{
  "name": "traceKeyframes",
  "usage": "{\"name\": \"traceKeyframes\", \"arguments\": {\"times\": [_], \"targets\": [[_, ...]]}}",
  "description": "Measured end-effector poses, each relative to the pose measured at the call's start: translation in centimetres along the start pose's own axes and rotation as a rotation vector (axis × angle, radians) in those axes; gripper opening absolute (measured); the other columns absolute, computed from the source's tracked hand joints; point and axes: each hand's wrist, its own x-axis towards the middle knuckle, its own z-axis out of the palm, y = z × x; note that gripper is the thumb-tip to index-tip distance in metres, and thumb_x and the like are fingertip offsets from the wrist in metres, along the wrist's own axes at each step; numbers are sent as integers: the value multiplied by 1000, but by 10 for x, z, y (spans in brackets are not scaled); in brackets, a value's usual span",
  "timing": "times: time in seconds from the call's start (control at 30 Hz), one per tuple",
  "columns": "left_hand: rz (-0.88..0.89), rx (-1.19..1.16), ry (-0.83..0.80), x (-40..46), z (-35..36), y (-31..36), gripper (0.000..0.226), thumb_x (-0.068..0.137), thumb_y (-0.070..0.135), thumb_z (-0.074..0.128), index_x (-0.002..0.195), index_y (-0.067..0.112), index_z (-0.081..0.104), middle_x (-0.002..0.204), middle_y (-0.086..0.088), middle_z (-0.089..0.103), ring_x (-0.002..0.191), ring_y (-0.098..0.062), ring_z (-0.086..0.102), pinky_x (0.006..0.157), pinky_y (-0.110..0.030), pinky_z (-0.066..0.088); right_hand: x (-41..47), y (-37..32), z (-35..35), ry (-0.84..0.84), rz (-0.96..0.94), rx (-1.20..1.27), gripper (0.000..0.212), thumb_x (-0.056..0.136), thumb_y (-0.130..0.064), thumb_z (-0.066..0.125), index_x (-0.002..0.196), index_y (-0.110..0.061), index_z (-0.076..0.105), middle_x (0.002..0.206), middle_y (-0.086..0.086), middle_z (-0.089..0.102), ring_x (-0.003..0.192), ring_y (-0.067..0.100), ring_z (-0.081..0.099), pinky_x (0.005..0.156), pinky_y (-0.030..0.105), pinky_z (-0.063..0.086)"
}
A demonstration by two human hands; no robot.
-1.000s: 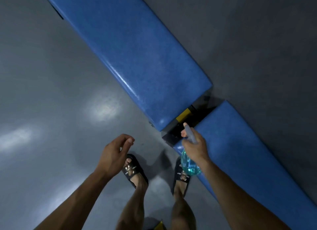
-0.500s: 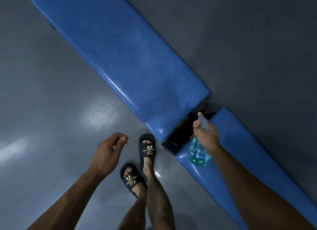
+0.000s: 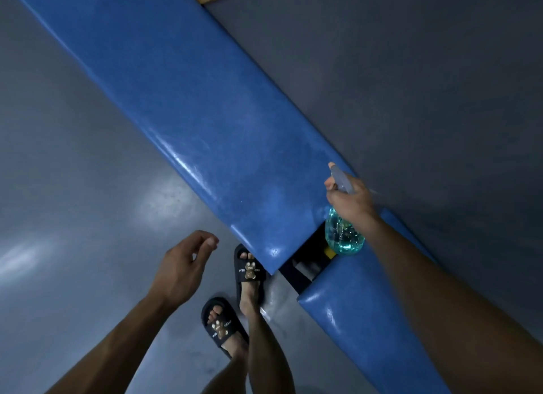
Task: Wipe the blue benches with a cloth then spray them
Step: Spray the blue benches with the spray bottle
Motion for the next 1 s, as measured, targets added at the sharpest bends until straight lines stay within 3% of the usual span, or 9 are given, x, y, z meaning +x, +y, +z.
{"name": "traceKeyframes", "arguments": {"times": [0.1, 0.2, 0.33, 0.47, 0.53, 0.7, 0.83, 0.9, 1.0], "targets": [[-2, -7, 8, 11, -3, 3, 20, 100, 39, 46, 92, 30, 62, 96, 19, 68, 90, 3, 60, 74, -18, 44, 20, -17, 8, 2, -12, -7, 21, 81, -11, 54, 94, -18, 69, 80, -4, 61, 71, 17, 57, 60, 22, 44], [-8, -10, 12, 22, -5, 6, 21, 101, 39, 46, 94, 29, 63, 97, 15, 68, 92, -1, 61, 75, -25, 45, 33, -20, 16, 13, -25, -105, 32, 83, -15, 52, 103, -33, 70, 72, -3, 54, 65, 20, 52, 60, 27, 43], [-23, 13, 19, 29, -7, 10, 21, 101, 39, 46, 96, 28, 64, 95, 15, 68, 90, 2, 60, 73, -15, 42, 15, -5, 25, -55, -34, -102, 7, 78, -15, 58, 78, -17, 64, 68, -6, 59, 66, 18, 58, 63, 26, 48], [-43, -9, 28, 36, -11, 9, 20, 101, 37, 47, 95, 28, 64, 96, 13, 69, 91, -1, 61, 74, -23, 43, -34, 18, 37, -256, -207, -82, 48, 71, -11, 55, 114, -26, 69, 87, -12, 65, 83, 13, 61, 81, 22, 47], [-58, -6, 33, 38, -14, 8, 20, 101, 37, 47, 94, 29, 63, 95, 14, 68, 90, -1, 61, 74, -22, 42, -61, 28, 47, -319, -275, -117, 52, 72, -7, 55, 116, -32, 66, 91, -16, 65, 89, 12, 58, 83, 20, 45], [-102, 16, 44, 37, -28, 2, 23, 100, 41, 46, 94, 27, 64, 94, 16, 69, 92, -1, 63, 75, -16, 42, -115, 38, 78, -406, -272, -136, 28, 73, -18, 52, 89, -41, 53, 81, -17, 56, 86, 2, 49, 74, 20, 40], [-115, 24, 65, 35, -42, -2, 23, 100, 41, 46, 92, 28, 63, 93, 16, 69, 91, 2, 63, 74, -14, 43, -115, 27, 88, -355, -183, -61, 17, 75, -19, 55, 82, -35, 53, 83, -17, 54, 89, 12, 53, 80, 28, 47], [-121, 29, 69, 38, -49, -3, 22, 100, 41, 47, 92, 29, 63, 93, 15, 69, 90, 3, 62, 74, -12, 42, -95, 14, 88, -336, -183, -16, 32, 72, -13, 54, 91, -37, 61, 90, -21, 57, 91, 14, 55, 83, 28, 48], [-119, 12, 77, 45, -59, -4, 26, 98, 50, 46, 92, 31, 63, 92, 17, 70, 89, 5, 62, 74, -14, 43, -47, -8, 83, -259, -172, 28, 50, 73, -14, 51, 117, -32, 65, 93, -19, 60, 91, 9, 58, 82, 16, 44]]}}
